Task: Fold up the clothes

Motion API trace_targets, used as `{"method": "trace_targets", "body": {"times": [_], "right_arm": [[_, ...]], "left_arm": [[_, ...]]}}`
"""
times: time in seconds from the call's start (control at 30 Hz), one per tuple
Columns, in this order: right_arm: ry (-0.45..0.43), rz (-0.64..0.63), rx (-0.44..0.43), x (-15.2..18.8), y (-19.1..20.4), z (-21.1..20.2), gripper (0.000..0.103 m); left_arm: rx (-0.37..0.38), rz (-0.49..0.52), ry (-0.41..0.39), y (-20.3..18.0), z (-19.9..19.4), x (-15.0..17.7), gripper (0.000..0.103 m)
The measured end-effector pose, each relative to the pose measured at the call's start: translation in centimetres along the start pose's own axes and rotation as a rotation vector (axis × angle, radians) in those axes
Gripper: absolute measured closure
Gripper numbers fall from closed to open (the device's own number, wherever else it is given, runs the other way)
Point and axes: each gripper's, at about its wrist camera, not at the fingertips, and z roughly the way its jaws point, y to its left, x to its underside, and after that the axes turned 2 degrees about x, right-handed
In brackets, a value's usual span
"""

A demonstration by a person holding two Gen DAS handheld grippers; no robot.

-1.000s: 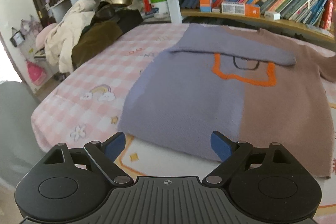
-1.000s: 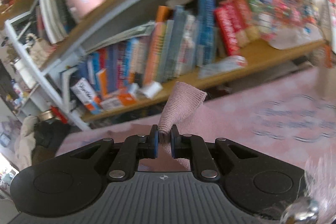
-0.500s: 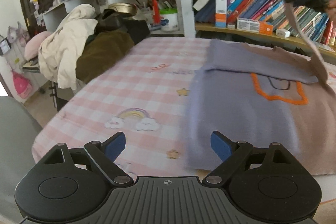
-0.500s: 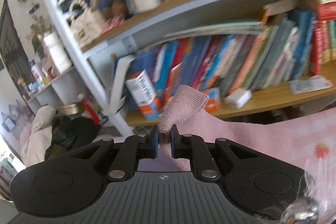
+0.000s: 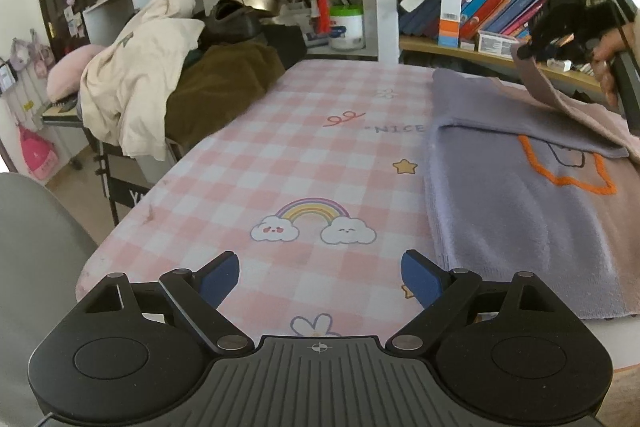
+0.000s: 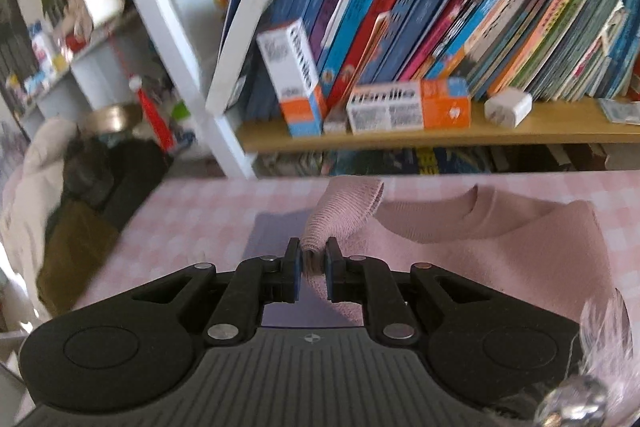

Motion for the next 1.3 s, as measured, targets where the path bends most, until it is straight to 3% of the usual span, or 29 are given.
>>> {"method": "trace_targets", "body": {"times": [0.03, 0.1, 0.27, 0.43, 0.6, 0.8, 0.93, 1.17, 1.3], "right_arm": [[0.008, -0.007, 0.004, 0.2, 0.2, 0.2, 0.07], [0.01, -0.013, 0.004, 0.6, 0.5, 0.1, 0.054], [-0.01, 0.0, -0.026, 0.8, 0.1, -1.7, 0.051], [-0.001, 0.009, 0.007, 2.5, -2.3, -4.7, 0.049], [0.019, 0.007, 0.094, 6.7, -5.9, -9.6, 0.049], [0.051, -0.008, 0.26, 12.4, -9.5, -16.4, 0.049], [0.099, 0.076, 0.307, 16.1, -11.5, -19.2, 0.049], [0.128, 0.175, 0.32, 19.7, -12.4, -21.6, 0.049], [0.123, 0.225, 0.332, 20.4, -13.1, -22.4, 0.056]], "left_arm": [[0.005, 0.0, 0.0, 0.1, 0.1, 0.0, 0.012], [0.016, 0.009, -0.005, 0.1, 0.3, -0.3, 0.012], [0.045, 0.022, -0.02, -0.3, 0.8, -1.0, 0.012], [0.098, 0.006, -0.033, -0.4, 1.7, -1.7, 0.012], [0.155, -0.008, -0.037, -0.5, 2.6, -2.5, 0.013], [0.226, 0.029, -0.018, -1.5, 3.7, -3.1, 0.014], [0.268, 0.069, 0.004, -2.6, 4.1, -3.1, 0.017], [0.305, 0.064, 0.08, -2.8, 4.6, -2.3, 0.041], [0.323, 0.028, 0.114, -2.4, 5.0, -2.1, 0.057]]}}
